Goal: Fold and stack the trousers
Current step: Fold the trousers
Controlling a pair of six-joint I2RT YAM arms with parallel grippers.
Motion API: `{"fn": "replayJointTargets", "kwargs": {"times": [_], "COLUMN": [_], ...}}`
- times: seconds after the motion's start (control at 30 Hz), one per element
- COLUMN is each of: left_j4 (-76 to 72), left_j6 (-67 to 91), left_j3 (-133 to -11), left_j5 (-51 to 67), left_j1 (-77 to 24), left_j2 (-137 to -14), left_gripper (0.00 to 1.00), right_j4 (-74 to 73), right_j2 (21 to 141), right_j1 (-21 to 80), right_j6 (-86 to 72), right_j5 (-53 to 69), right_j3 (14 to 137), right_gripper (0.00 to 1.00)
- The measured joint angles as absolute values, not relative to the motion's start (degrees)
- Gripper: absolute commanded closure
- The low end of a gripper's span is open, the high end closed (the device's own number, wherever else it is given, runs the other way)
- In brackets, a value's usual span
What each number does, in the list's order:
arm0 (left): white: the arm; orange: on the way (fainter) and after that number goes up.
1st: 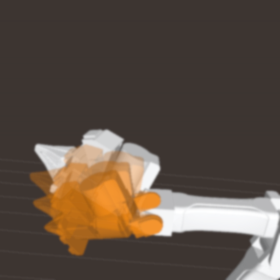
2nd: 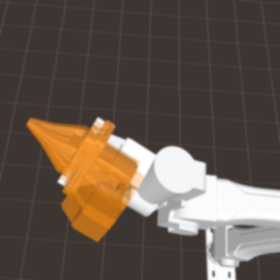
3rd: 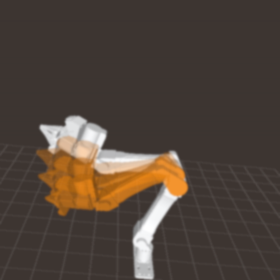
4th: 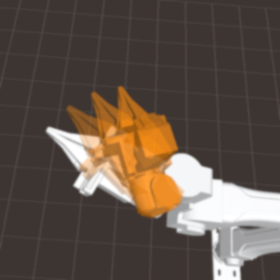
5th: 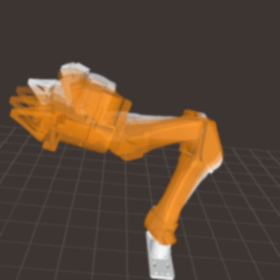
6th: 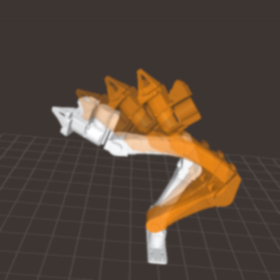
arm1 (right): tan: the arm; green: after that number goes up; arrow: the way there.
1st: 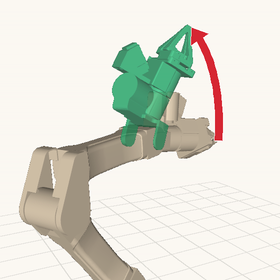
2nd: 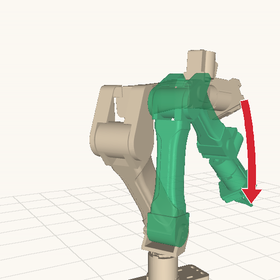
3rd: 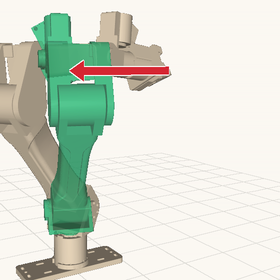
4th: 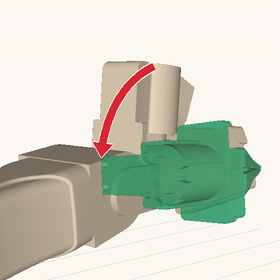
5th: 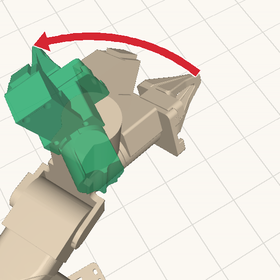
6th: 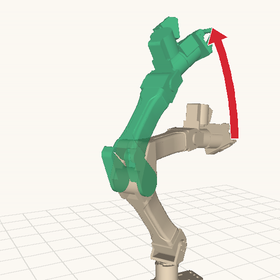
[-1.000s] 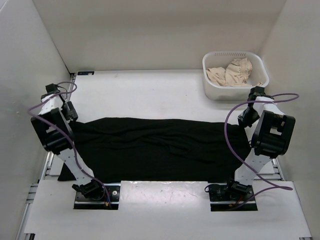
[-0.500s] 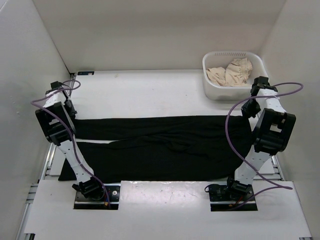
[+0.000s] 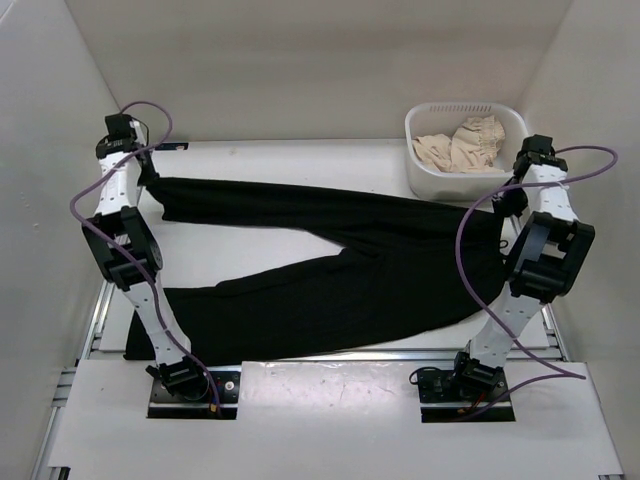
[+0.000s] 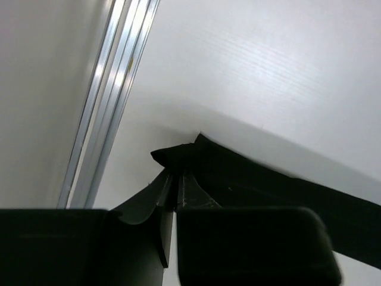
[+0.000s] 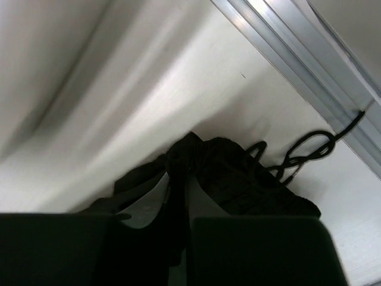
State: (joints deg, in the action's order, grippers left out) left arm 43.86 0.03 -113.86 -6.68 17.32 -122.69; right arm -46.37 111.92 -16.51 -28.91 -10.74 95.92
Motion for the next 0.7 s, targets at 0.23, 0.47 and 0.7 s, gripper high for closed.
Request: {"fn": "replayJointTargets", "kwargs": {"times": [0.23, 0.47, 0.7], "left_j4": [44.9, 48.3, 51.6], "left_j6": [0.0, 0.0, 0.0], "left_j3": [-95.5, -89.9, -66.6], "left_j5": [-8.3, -9.8, -13.5], "left_j1": [18.6, 22.0, 31.2], "left_j2": [-110.3, -102.5, -82.3], "left_gripper": [0.82, 0.83, 0.83], "right_j4": [-44.7, -43.7, -49.6], "right_j2": [105.1, 93.0, 72.4], "right_j1": [-19.1, -19.8, -21.5], "right_j6": [-27.4, -26.8, -31.4], "right_j5": [-6.5, -4.1, -9.3], "right_j3": [86.0, 77.8, 59.2], "right_gripper": [1.0, 1.0, 1.0]}}
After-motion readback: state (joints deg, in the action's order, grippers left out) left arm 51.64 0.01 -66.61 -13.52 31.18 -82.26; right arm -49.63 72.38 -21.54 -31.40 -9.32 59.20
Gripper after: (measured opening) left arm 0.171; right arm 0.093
